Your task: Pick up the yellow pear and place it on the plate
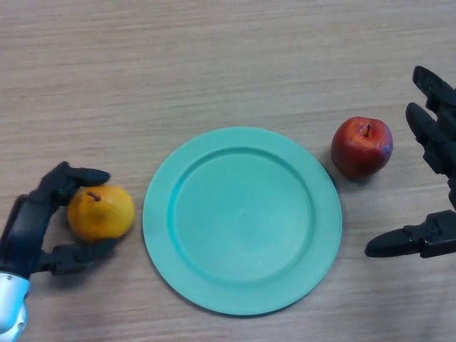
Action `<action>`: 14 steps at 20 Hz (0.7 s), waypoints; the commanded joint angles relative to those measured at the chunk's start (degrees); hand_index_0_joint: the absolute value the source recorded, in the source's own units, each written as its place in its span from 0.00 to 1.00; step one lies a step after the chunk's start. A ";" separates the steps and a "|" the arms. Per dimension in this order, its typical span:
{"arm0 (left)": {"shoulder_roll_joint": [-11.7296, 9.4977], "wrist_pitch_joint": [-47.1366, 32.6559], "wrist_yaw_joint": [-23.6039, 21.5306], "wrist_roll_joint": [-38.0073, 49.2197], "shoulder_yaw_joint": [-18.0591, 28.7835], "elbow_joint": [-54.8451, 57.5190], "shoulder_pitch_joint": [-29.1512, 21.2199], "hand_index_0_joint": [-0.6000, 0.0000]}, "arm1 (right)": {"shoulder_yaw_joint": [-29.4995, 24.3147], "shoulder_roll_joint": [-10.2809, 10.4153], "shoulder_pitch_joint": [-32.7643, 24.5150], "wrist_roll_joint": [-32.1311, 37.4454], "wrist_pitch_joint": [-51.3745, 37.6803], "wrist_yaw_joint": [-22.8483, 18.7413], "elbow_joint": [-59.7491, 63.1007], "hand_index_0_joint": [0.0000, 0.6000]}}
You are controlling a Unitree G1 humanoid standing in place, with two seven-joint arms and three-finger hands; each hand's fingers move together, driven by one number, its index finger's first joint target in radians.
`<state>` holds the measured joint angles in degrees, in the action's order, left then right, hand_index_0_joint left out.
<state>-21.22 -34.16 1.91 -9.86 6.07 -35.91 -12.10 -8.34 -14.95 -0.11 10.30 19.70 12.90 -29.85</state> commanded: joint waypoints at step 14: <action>2.44 15.04 15.29 4.92 -0.24 34.67 1.12 0.00 | -5.99 -1.93 -1.43 3.28 -3.44 -0.29 -5.93 0.00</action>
<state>-16.19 -14.06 18.00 -6.72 1.61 -4.57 -9.48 -10.37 -14.96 -0.16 11.02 22.00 13.00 -32.78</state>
